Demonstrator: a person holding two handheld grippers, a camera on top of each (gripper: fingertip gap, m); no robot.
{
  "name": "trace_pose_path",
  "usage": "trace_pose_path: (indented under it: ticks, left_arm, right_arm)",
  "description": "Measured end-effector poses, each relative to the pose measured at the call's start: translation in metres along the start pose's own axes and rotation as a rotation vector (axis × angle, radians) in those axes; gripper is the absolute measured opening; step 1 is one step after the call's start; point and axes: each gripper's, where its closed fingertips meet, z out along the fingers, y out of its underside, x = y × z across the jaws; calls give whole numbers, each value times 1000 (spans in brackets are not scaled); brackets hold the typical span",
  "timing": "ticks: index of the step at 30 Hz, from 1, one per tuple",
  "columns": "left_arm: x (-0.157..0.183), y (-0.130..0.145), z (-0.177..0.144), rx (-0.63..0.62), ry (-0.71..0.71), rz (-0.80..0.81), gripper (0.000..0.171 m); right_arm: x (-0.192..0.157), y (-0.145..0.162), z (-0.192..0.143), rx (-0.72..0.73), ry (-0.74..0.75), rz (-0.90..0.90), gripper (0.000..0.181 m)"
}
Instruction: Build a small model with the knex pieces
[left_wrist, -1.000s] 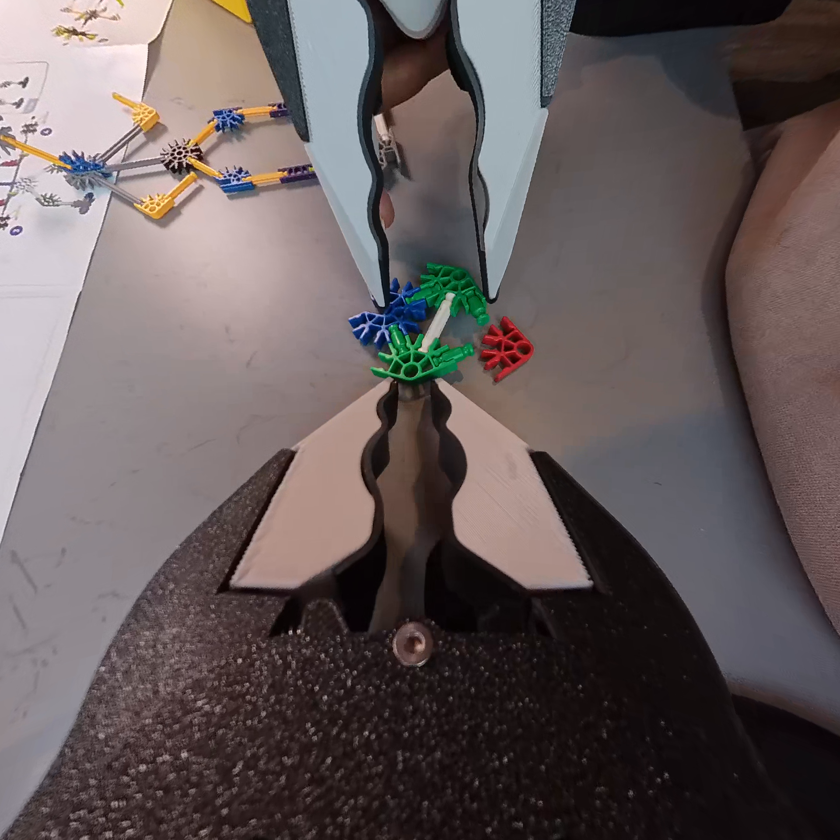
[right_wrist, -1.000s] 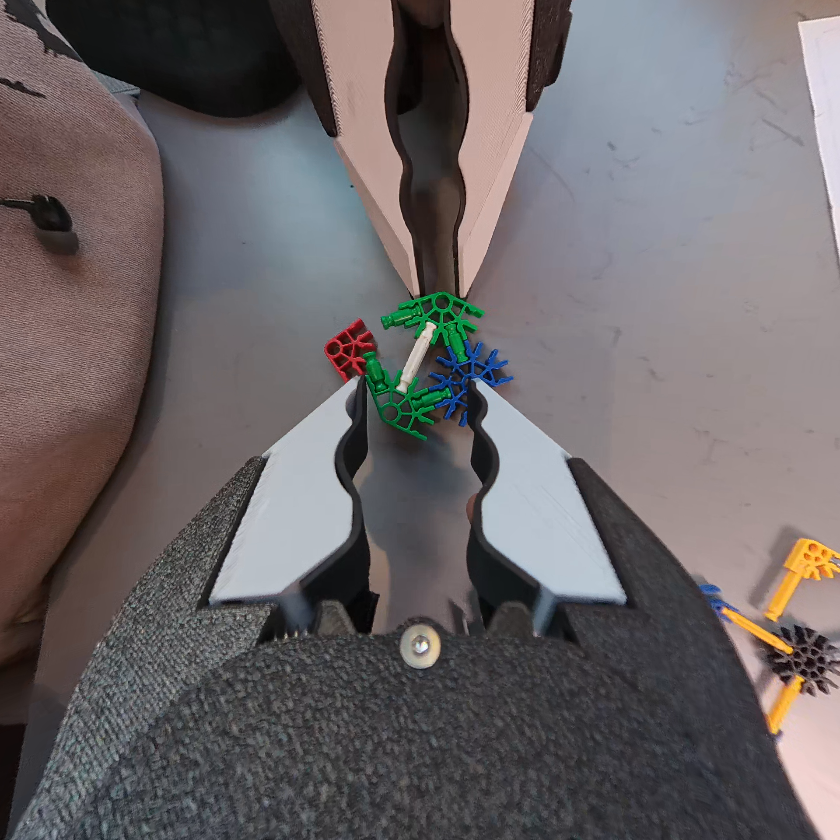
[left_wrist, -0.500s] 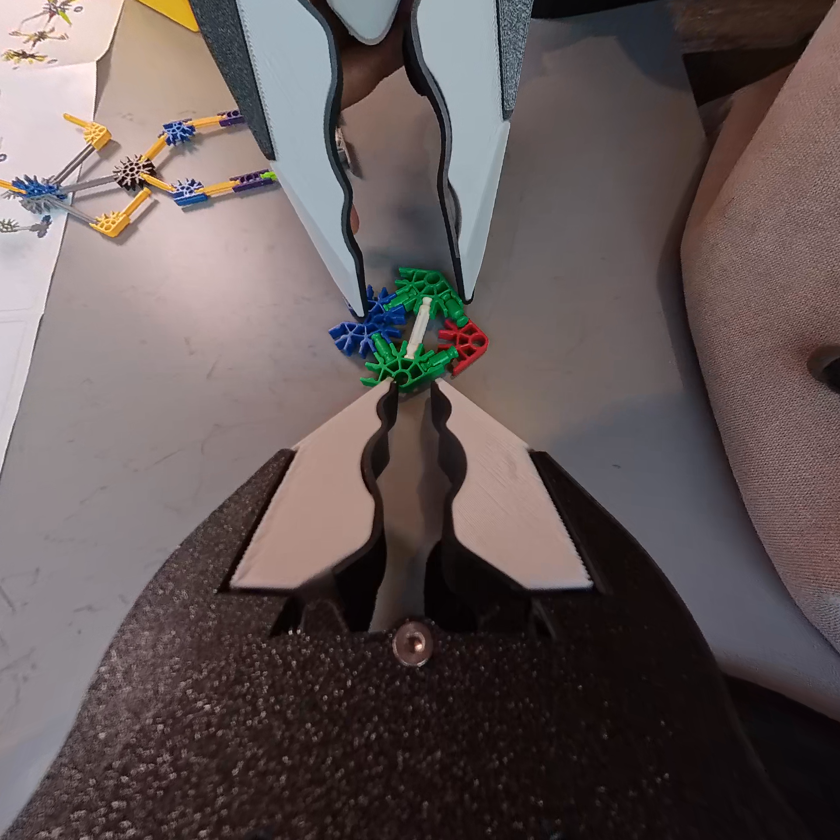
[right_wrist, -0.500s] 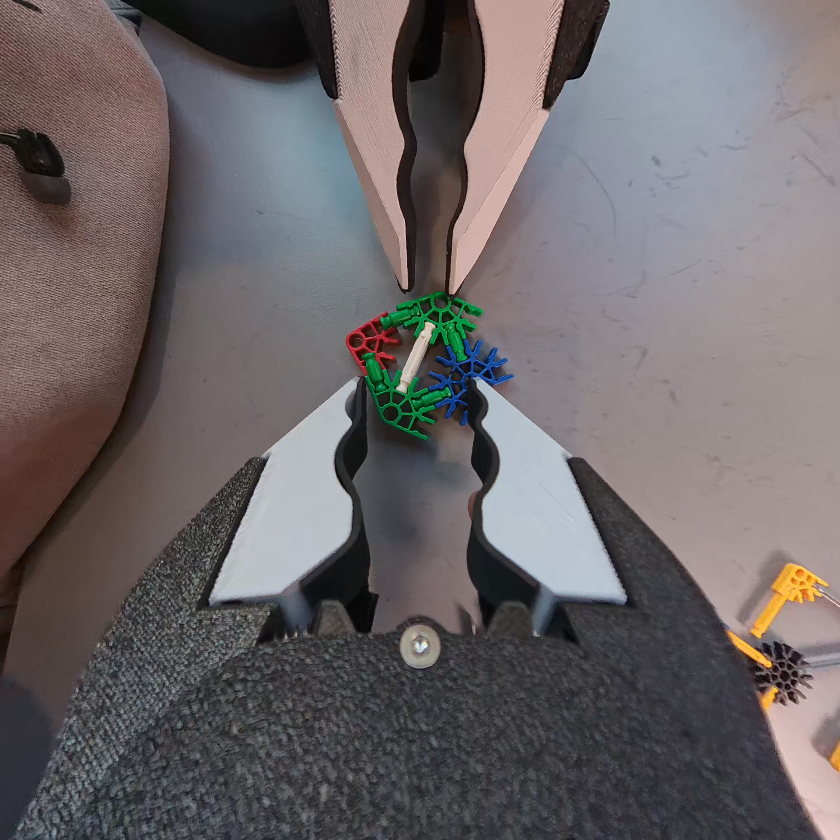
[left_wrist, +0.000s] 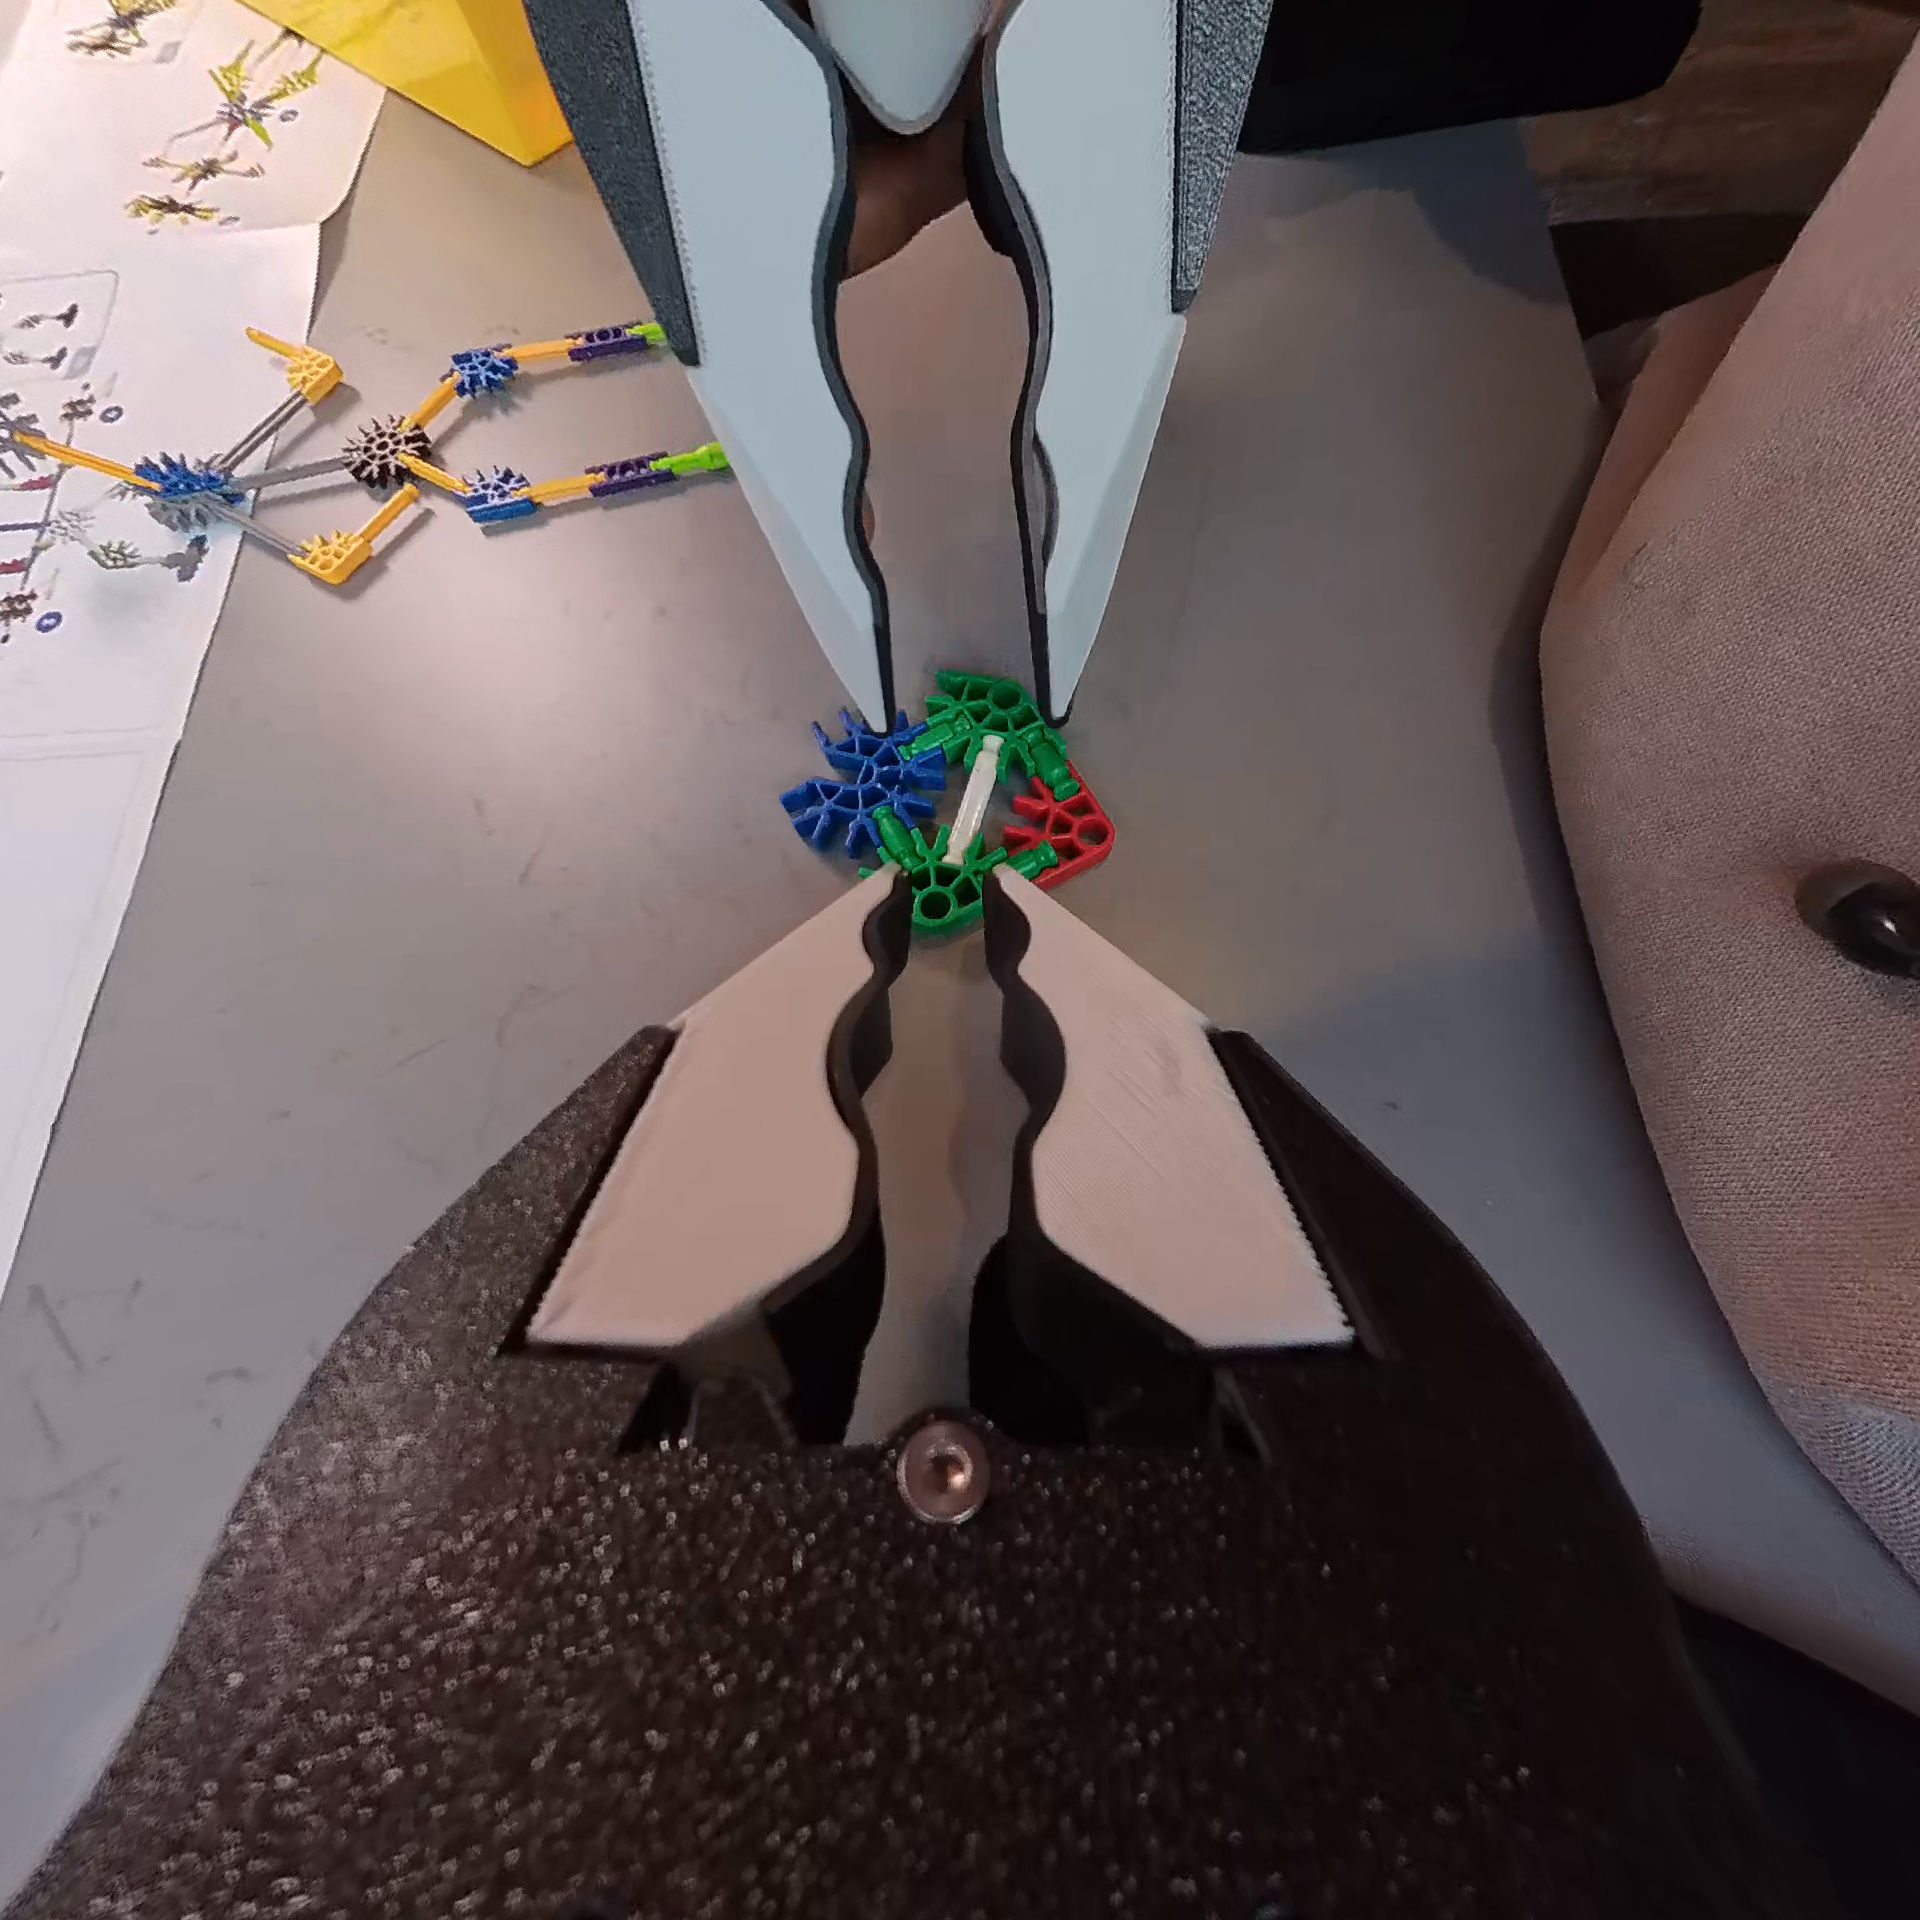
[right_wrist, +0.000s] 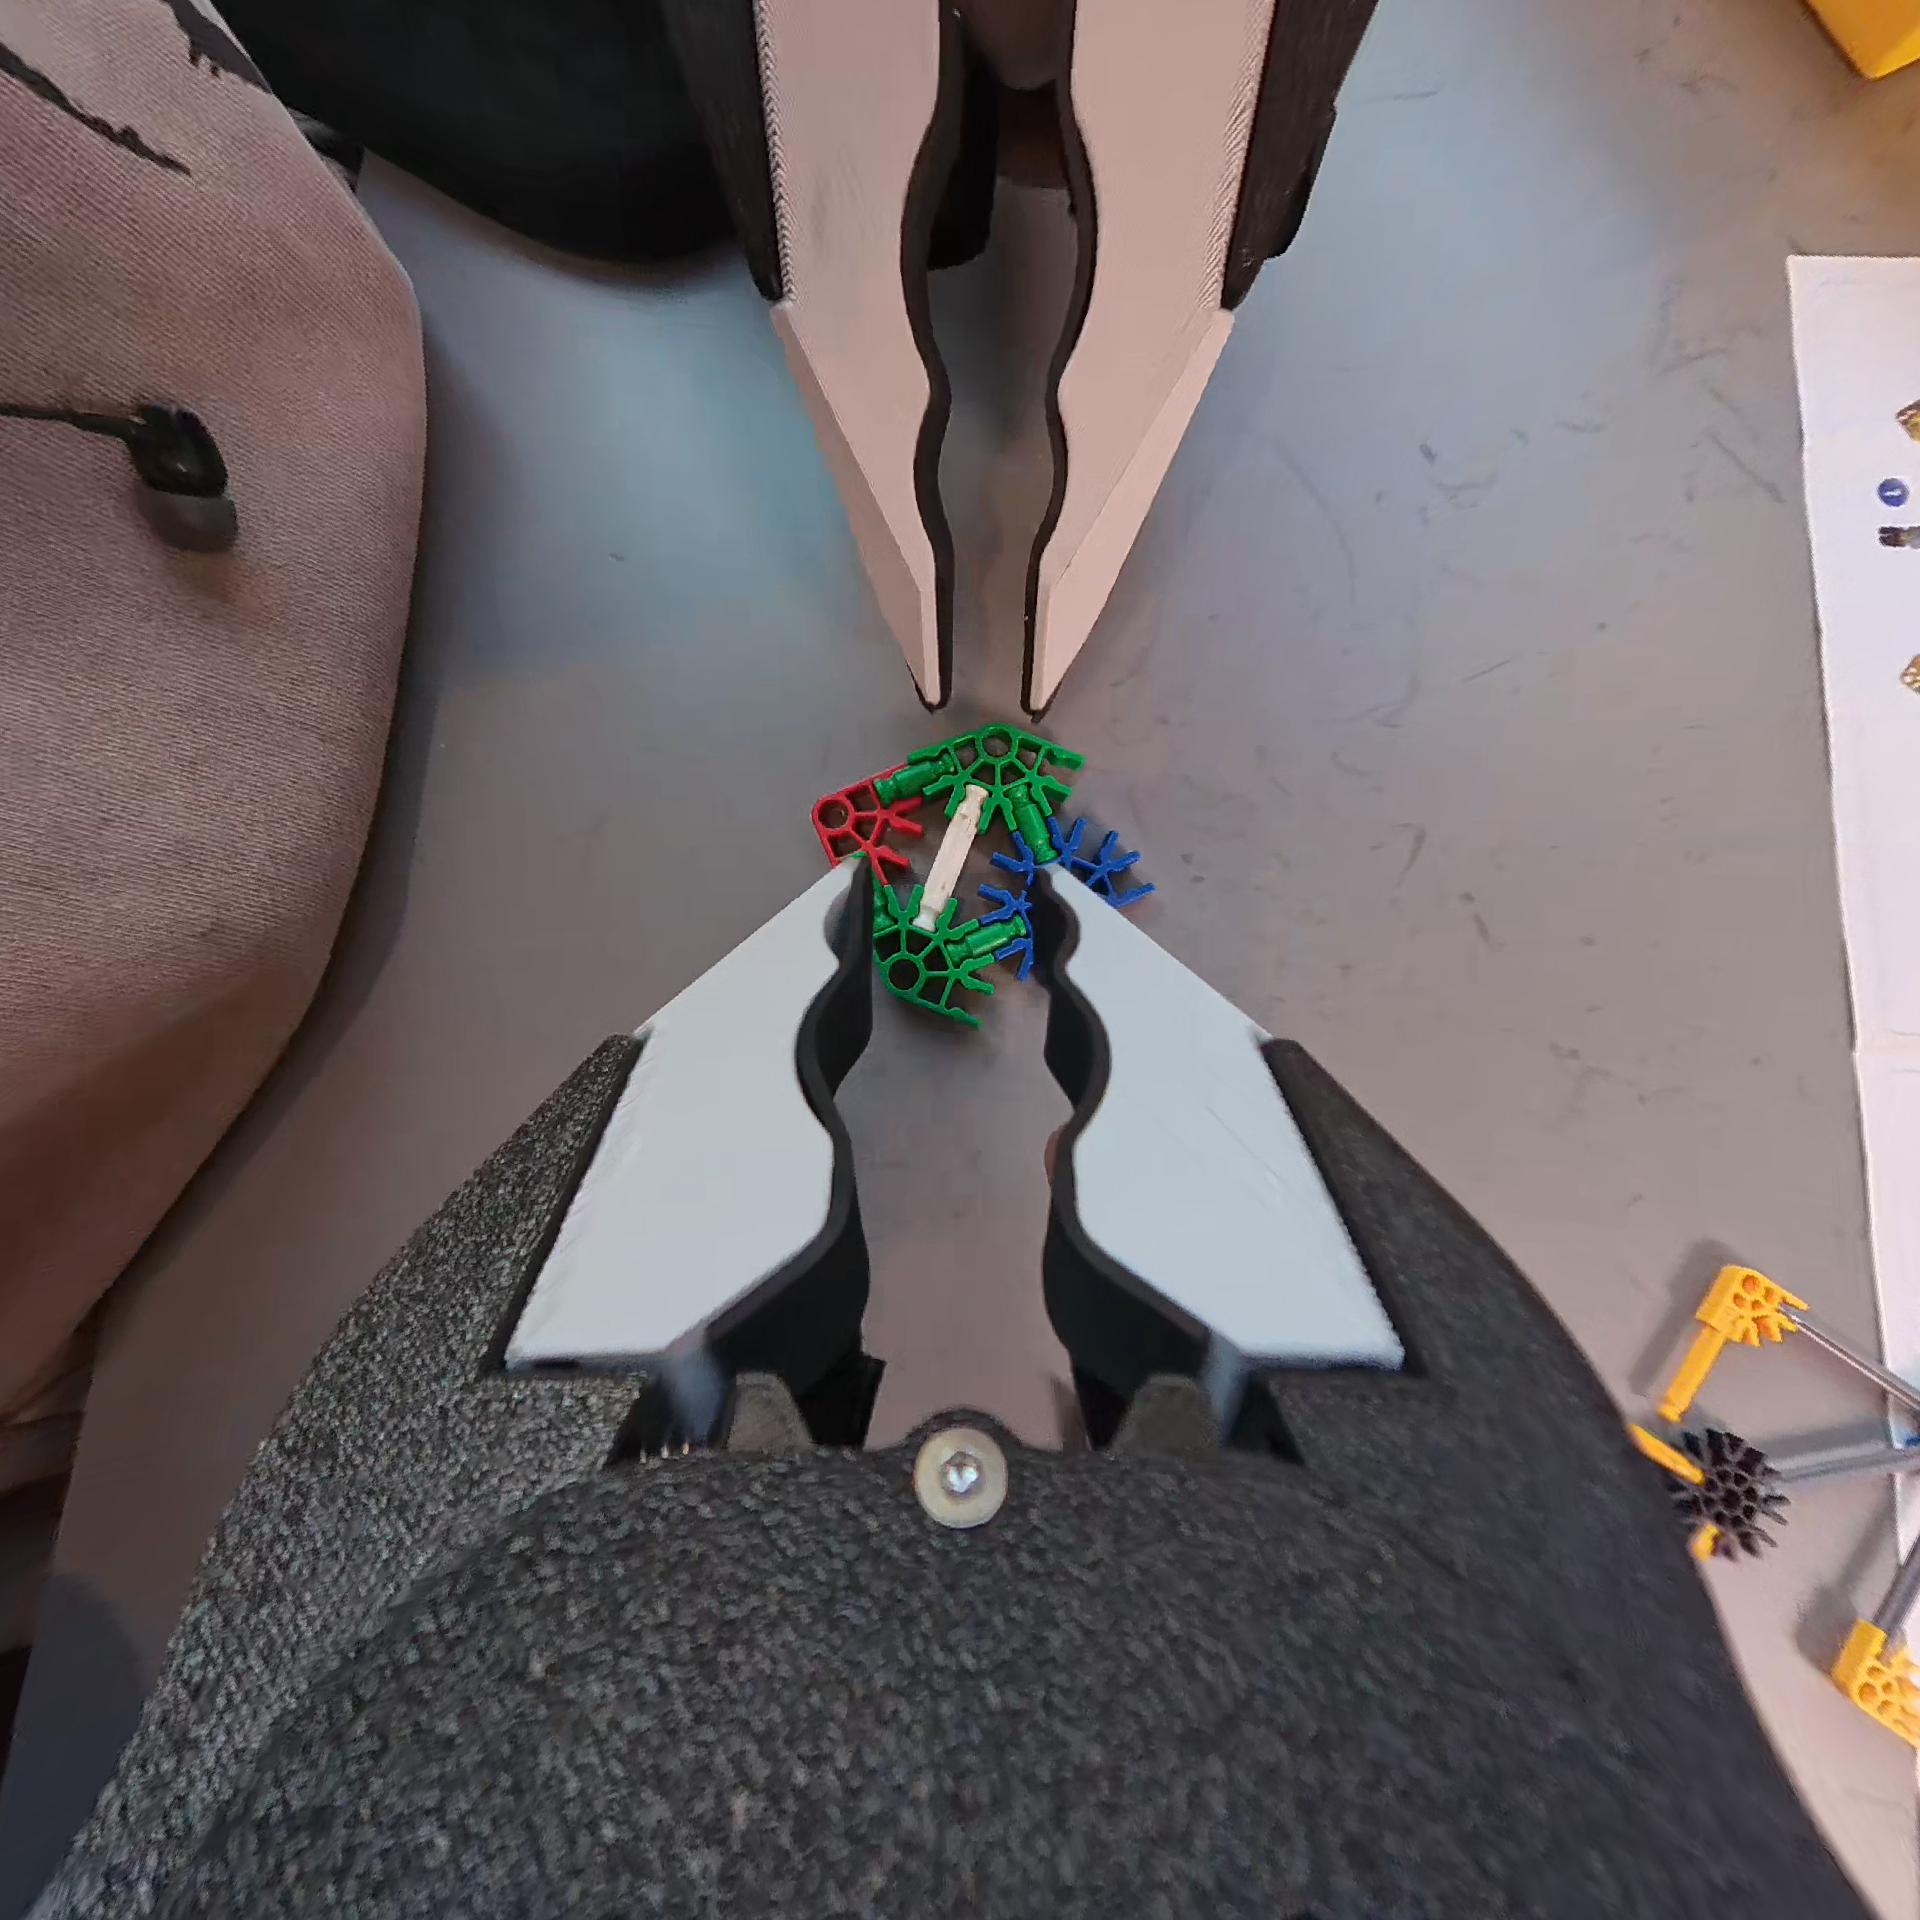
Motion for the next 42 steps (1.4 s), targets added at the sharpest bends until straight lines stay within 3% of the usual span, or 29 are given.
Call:
trace_pose_path:
  ticks: [9, 18, 28, 36, 42]
  left_arm:
    - [5, 7, 12, -111, 27, 8, 0]
    - [7, 8, 16, -166, 0, 6, 0]
    - [8, 9, 17, -188, -17, 35, 0]
    - [16, 1, 13, -102, 97, -68, 0]
    - [19, 4, 17, -153, 98, -51, 0]
  right_arm:
    - [-15, 9, 11, -120, -25, -41, 0]
    - [-25, 9, 14, -234, -71, -113, 0]
    - [-27, 10, 15, -290, -14, -194, 0]
    - [-27, 9, 15, -241, 1, -169, 0]
    - [-27, 9, 15, -236, 5, -163, 0]
